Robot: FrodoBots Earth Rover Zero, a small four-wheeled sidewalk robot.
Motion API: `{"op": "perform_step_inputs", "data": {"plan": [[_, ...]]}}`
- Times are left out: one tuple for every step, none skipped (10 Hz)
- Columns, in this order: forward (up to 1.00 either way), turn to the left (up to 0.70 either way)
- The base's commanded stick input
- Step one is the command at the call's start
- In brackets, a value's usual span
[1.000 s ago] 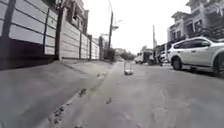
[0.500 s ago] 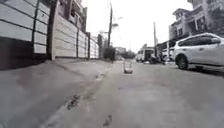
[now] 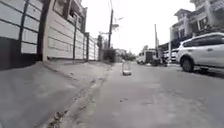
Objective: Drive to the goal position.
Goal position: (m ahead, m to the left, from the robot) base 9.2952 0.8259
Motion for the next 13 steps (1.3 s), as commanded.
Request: {"op": "perform_step_inputs", "data": {"plan": [[1.00, -0.25], [1.00, -0.09], [1.00, 0.00], [1.00, 0.00], [1.00, -0.03], [1.00, -0.25], [1.00, -0.29], [1.00, -0.10], [1.00, -0.33], [1.00, -0.34], [1.00, -0.31], [1.00, -0.06], [1.00, 0.00]]}}
